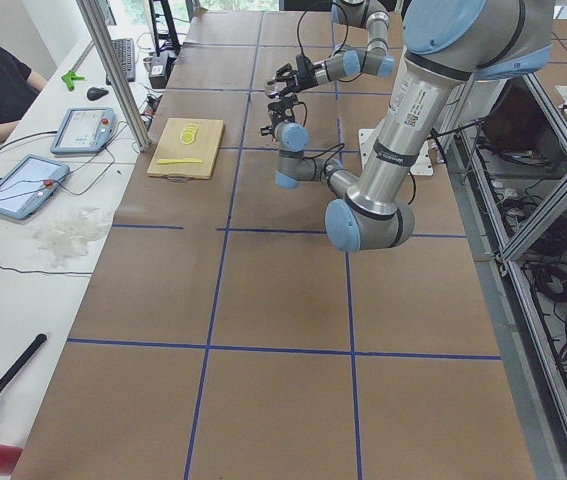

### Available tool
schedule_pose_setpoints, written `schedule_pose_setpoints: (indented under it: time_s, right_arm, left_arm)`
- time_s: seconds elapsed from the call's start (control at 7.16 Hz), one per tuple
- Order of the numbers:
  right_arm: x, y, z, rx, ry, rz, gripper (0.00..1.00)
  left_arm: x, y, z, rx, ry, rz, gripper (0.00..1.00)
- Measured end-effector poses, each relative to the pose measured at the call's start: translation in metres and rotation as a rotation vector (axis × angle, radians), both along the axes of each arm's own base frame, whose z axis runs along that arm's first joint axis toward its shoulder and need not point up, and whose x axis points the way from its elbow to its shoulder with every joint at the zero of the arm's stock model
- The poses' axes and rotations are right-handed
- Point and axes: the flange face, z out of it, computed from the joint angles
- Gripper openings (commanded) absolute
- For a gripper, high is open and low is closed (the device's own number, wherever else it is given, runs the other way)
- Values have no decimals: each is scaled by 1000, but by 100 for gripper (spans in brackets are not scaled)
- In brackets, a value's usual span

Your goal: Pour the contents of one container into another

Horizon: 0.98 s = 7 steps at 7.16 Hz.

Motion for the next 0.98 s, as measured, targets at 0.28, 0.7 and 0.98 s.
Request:
schedule_pose_setpoints:
  time_s: [0.28, 0.7, 0.98]
  right_arm:
    - [-2, 1, -3, -2, 38, -4, 0]
    - [-5, 1, -15, 14, 80, -19, 0]
    - [-7, 1, -22, 25, 104, -24, 0]
  left_arm:
    - [0, 0, -1, 2, 1, 1, 0]
    - [1, 1, -1, 2, 1, 1, 0]
    - [1, 1, -1, 2, 1, 1, 0]
